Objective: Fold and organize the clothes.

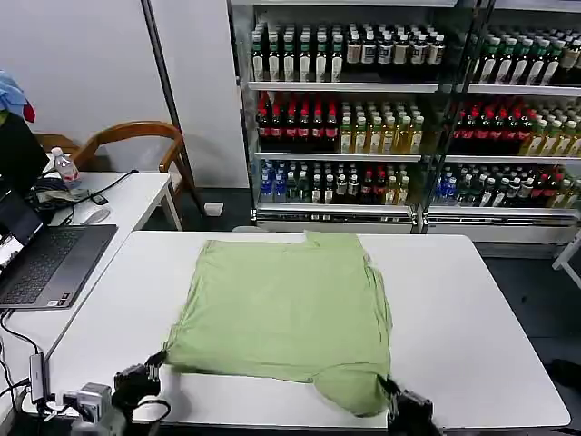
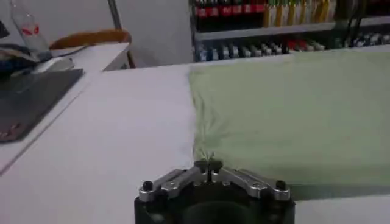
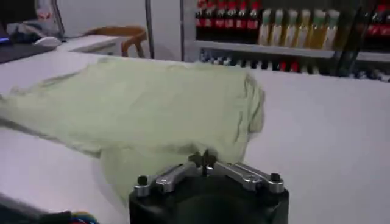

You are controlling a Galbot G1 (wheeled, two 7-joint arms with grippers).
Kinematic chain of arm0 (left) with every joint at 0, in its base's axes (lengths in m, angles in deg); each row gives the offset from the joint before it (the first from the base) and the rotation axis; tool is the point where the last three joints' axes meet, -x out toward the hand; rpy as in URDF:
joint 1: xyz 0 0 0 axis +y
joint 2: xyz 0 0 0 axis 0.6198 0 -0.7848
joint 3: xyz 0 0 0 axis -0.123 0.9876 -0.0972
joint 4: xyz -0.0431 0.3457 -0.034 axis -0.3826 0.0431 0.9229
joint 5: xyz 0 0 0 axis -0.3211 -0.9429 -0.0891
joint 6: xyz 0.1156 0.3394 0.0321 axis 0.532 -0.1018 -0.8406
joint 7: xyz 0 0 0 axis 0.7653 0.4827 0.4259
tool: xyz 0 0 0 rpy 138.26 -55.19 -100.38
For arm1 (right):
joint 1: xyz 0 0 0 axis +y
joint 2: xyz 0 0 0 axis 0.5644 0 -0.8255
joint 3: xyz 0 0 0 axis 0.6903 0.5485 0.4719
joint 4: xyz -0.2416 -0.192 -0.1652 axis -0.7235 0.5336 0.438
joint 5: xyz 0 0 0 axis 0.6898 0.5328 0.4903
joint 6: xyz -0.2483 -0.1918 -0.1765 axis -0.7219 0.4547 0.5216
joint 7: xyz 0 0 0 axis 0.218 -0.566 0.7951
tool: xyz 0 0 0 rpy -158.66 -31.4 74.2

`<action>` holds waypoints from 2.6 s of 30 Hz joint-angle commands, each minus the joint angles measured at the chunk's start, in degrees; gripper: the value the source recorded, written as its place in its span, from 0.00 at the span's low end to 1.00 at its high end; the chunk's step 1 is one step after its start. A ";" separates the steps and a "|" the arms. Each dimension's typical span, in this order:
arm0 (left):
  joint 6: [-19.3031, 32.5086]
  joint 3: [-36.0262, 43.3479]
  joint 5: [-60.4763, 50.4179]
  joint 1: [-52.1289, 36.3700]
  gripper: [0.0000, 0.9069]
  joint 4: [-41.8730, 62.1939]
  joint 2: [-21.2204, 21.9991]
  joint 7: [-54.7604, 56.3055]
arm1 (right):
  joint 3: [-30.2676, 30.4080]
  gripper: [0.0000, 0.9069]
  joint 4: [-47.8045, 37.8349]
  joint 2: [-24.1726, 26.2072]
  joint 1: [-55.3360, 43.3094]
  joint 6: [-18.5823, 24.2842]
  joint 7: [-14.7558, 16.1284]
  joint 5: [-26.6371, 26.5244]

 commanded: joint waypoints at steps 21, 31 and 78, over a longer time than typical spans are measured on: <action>1.94 9.79 8.43 -28.50 0.06 23.17 0.76 -1.86 | 11.67 0.00 -25.00 -6.53 -35.19 -3.32 -0.90 0.27; 3.46 12.01 5.86 -31.21 1.00 27.49 1.68 -1.18 | 12.02 1.00 -28.83 -8.00 -36.31 -0.80 -0.50 2.04; -2.20 11.56 -3.17 -18.00 0.04 17.28 -1.14 -2.23 | 7.23 0.00 -19.08 -2.79 -19.34 -6.05 -0.66 -0.65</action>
